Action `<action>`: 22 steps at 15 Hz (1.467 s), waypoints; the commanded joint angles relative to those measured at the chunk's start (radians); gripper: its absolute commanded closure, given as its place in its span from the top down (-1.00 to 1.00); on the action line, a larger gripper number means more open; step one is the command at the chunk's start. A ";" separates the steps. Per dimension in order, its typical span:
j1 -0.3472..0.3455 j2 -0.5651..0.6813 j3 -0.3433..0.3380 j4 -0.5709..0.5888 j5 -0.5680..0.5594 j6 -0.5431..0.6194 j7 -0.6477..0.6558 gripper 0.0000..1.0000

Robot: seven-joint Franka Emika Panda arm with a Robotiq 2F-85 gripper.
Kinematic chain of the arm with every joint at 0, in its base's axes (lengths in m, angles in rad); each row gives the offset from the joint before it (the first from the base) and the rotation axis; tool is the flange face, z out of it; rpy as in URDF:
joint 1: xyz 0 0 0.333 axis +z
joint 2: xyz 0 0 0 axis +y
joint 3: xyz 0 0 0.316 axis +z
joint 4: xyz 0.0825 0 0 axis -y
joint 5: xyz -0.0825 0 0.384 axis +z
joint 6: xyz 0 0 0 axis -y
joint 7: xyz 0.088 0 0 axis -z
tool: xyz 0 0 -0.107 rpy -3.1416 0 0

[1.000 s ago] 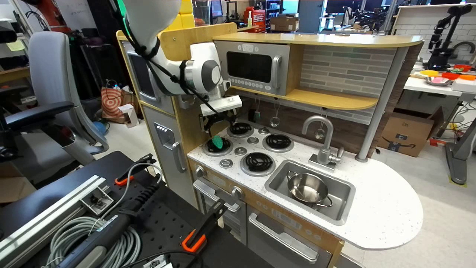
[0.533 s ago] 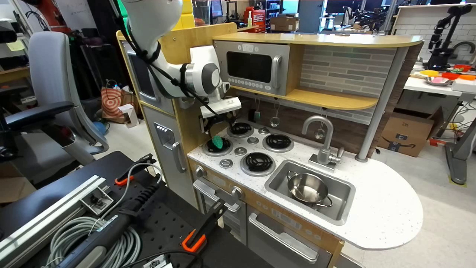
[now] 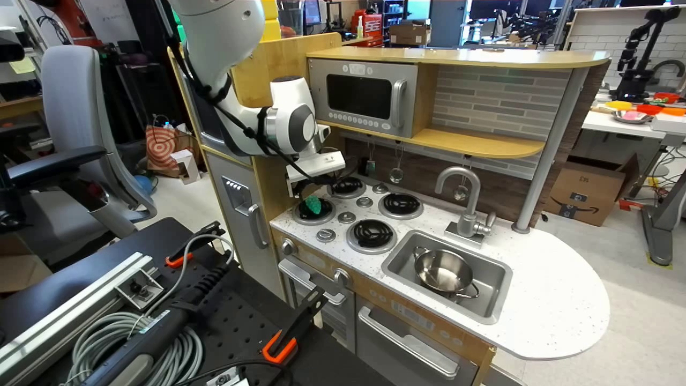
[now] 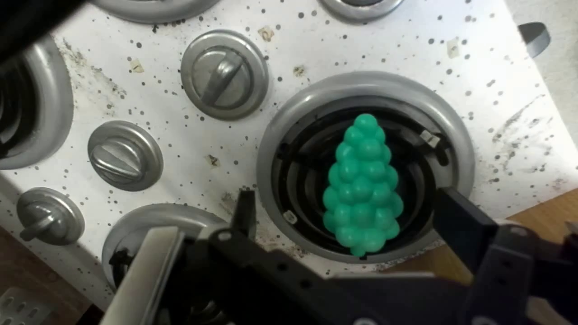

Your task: Put the green object in the pot that is in the sink

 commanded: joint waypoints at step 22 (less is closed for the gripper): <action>0.024 0.109 -0.030 0.053 -0.039 0.187 0.050 -0.35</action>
